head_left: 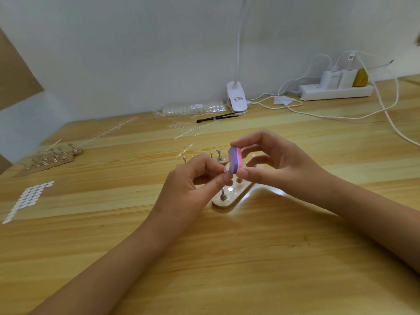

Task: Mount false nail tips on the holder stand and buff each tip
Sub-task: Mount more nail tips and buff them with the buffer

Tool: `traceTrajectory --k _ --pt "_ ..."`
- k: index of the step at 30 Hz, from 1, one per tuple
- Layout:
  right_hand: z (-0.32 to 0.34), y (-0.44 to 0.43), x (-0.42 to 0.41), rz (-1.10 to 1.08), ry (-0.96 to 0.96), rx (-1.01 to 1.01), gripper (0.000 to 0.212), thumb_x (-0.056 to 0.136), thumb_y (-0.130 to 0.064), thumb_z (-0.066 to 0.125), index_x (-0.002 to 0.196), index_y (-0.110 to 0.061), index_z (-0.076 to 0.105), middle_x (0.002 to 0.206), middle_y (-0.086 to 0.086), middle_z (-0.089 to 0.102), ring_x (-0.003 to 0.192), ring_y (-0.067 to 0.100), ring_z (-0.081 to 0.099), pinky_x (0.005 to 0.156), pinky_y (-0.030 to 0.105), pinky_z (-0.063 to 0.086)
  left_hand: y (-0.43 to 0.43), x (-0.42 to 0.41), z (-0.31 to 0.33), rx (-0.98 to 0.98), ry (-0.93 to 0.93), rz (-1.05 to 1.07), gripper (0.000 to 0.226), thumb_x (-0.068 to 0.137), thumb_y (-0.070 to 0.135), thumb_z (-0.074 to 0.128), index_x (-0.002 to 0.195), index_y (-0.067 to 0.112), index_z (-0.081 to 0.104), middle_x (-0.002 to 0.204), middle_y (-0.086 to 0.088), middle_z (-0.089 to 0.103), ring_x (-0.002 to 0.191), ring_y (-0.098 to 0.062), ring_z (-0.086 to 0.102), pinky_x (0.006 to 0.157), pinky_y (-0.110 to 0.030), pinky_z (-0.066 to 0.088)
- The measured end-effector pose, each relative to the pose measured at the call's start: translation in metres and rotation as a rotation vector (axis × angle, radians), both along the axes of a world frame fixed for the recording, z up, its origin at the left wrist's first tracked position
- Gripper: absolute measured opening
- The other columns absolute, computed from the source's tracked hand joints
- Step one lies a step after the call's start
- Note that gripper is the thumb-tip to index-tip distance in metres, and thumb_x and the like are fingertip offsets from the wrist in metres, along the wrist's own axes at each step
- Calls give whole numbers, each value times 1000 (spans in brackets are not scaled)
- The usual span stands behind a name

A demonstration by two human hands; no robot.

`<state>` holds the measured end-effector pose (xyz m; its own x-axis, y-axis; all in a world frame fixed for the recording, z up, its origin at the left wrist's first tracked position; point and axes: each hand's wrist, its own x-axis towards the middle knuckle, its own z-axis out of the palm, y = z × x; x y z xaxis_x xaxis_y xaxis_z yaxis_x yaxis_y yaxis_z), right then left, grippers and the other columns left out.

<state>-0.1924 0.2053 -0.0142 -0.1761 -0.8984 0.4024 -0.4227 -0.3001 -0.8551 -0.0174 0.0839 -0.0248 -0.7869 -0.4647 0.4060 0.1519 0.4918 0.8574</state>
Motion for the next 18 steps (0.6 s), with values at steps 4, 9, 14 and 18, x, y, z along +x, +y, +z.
traceTrajectory --k 4,9,14,18 --pt "2 2 -1 45 5 0 39 80 -30 76 116 -27 62 114 -8 66 112 18 62 92 31 53 0 0 0 41 5 11 7 82 33 71 83 27 68 87 -2 76 87 -19 73 85 -38 58" --pt "0 -1 1 -2 -23 7 39 79 -33 76 115 -27 63 111 -13 67 108 12 63 89 26 53 0 -1 0 46 -6 27 6 80 31 71 81 25 68 85 -3 75 85 -19 73 86 -42 58" --pt "0 1 1 22 -11 7 39 80 -27 75 117 -24 62 111 -10 67 109 14 63 90 28 53 0 -1 -1 49 -1 26 12 81 35 72 85 24 68 87 -2 76 86 -19 73 86 -41 58" --pt "-1 0 2 -7 -27 -9 39 79 -29 76 116 -24 62 108 -15 66 107 11 63 90 27 53 -1 -1 -1 20 -12 16 5 83 30 73 82 30 68 84 2 75 85 -15 73 83 -33 58"
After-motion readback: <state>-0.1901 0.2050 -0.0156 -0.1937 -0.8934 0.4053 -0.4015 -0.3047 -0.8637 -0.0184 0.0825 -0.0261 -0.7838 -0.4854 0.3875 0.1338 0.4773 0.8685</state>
